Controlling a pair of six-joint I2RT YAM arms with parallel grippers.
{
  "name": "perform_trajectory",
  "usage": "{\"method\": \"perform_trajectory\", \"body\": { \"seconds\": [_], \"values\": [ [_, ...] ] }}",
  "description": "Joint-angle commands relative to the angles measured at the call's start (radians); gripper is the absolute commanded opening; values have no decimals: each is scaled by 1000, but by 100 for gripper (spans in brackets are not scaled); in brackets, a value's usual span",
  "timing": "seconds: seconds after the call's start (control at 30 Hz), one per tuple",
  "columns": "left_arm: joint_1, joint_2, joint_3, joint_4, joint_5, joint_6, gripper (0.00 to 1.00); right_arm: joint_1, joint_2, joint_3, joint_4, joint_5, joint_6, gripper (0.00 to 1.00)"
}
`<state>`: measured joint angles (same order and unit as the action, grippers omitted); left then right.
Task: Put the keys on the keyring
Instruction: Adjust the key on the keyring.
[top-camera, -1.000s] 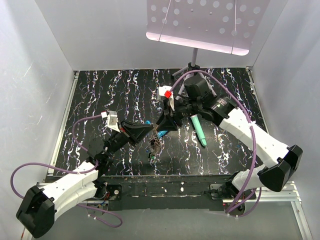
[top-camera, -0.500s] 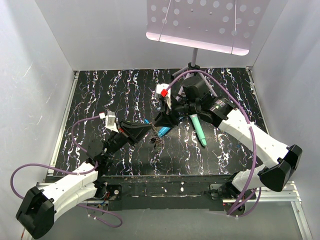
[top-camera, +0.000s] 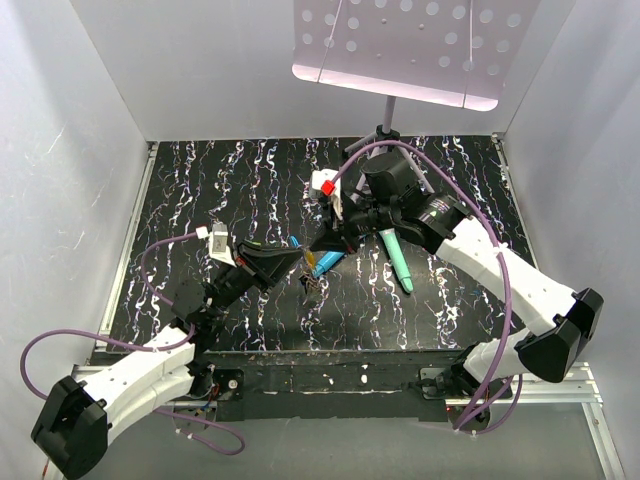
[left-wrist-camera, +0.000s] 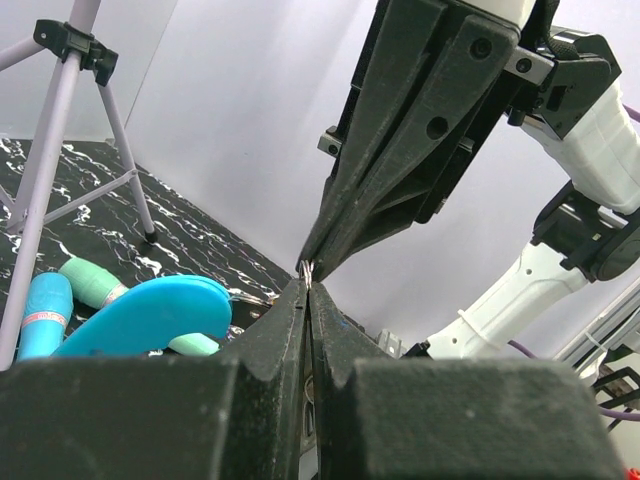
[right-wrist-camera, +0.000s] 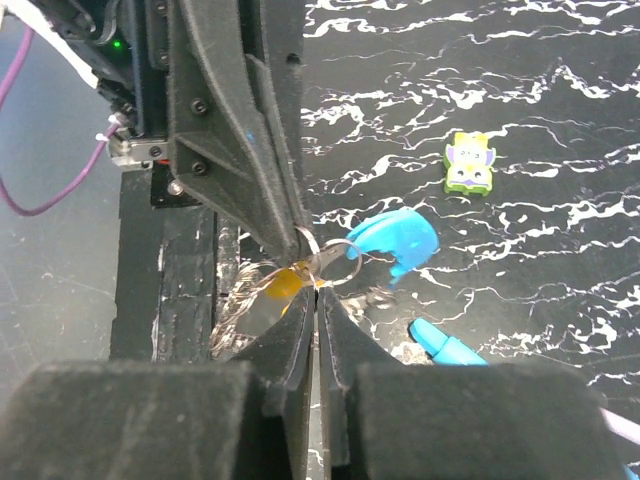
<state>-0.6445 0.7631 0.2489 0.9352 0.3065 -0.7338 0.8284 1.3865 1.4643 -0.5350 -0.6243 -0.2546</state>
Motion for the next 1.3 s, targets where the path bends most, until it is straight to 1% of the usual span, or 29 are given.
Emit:
{"method": "perform_trajectory", "body": {
  "seconds": [0.0,0.1,0.37,0.5,0.53,0.6,0.63,0.77,0.9,1.0,1.1,1.17,1.27],
  "values": [
    [0,-27,-8,53,-20,-12,0,6,3,50,-25,-107,-52,6],
    [-1,-25,-11,65,-24,-15,0,11,0,47,-34,-118,-75,1],
    [0,-22,-25,114,-58,-38,0,41,6,38,-17,-109,-58,1],
    [-1,-15,-23,129,-52,-44,0,49,13,36,-6,-106,-32,1],
    [-1,-16,-25,128,-49,-44,0,49,11,42,-14,-107,-31,3],
    [-1,-19,-30,128,-44,-42,0,46,6,63,-31,-120,-28,21],
    [-1,-27,-31,128,-40,-39,0,41,3,77,-48,-129,-26,26],
    [-1,-50,-37,117,-3,-12,0,0,-14,119,-62,-215,-8,39],
    [0,-74,-34,100,39,13,0,-52,-21,104,-5,-363,35,46],
    [0,-93,-20,77,57,27,0,-64,-18,54,85,-402,130,46],
    [-1,-102,1,45,66,33,0,-64,-17,10,188,-368,271,46],
    [-1,-107,18,22,69,40,0,-63,-20,-4,233,-310,328,52],
    [-1,-107,26,8,66,48,0,-54,-23,-15,245,-258,360,54]
  ]
}}
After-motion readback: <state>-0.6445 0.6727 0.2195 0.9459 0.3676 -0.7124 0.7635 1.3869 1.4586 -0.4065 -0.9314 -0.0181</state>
